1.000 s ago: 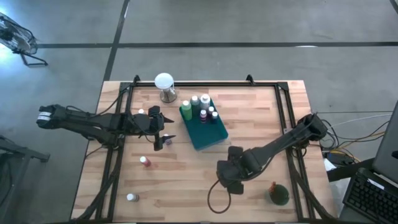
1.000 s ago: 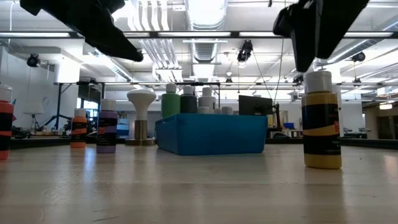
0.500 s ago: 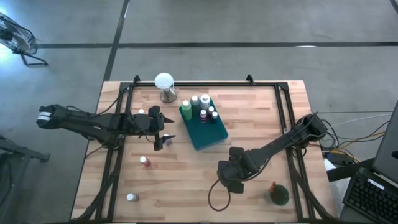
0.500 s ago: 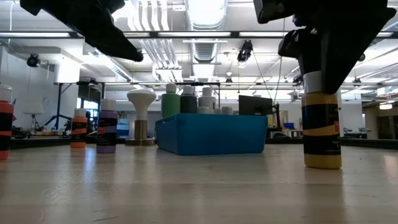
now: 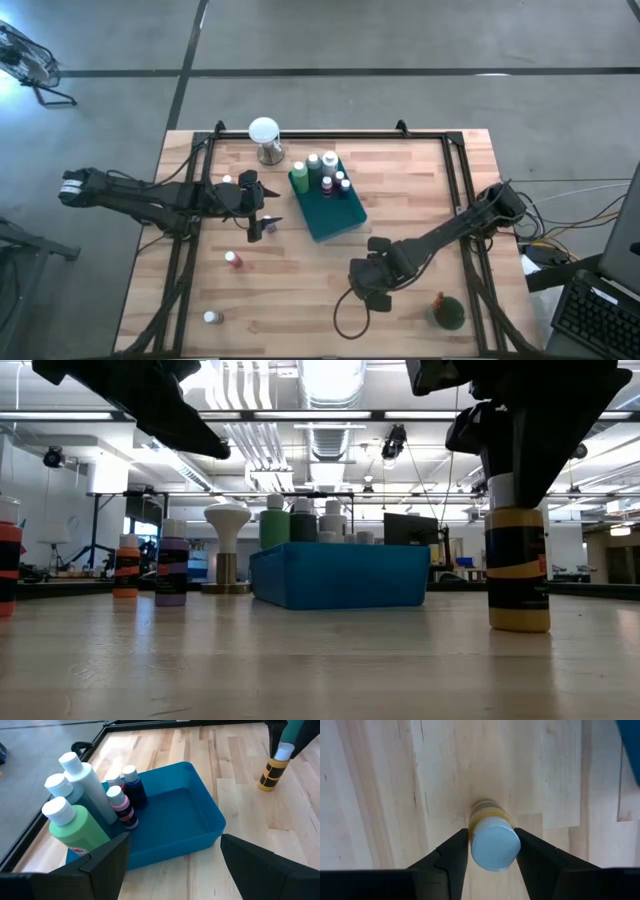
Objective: Pick & Place Paint Supplies
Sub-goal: Put the yellow paint bottle into the blue bin
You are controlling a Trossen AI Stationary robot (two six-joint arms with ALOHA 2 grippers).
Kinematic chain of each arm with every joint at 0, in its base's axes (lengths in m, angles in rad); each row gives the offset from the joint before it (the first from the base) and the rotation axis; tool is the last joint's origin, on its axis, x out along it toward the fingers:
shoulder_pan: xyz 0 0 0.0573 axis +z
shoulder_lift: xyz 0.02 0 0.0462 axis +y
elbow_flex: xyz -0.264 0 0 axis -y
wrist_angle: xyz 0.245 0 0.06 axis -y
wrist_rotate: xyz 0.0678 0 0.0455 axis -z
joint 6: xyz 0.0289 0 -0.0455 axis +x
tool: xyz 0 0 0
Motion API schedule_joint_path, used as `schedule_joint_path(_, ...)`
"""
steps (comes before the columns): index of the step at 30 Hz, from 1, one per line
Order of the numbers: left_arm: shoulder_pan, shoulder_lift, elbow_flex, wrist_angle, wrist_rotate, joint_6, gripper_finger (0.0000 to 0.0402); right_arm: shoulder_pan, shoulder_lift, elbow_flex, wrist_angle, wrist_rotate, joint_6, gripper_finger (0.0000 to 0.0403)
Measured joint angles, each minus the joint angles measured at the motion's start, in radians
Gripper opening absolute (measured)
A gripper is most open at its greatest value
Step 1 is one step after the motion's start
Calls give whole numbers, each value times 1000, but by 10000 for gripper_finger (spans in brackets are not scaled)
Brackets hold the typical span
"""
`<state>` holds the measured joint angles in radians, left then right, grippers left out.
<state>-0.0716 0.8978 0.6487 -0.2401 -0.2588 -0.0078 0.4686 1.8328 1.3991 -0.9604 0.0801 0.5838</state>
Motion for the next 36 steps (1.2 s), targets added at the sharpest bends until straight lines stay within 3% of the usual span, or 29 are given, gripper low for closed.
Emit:
schedule_joint_path(15, 0, 0, 0, 0, 0, 0, 314, -7, 0, 1, 10, -6, 0, 191)
schedule_joint_path(20, 0, 0, 0, 0, 0, 0, 314, -7, 0, 1, 9, -10, -4, 169)
schedule_joint_path(26, 0, 0, 0, -3, 0, 7, 314, -12, -1, 2, 8, -13, -12, 112)
schedule_joint_path(36, 0, 0, 0, -3, 0, 7, 314, -11, -4, 2, 4, -19, -41, 112)
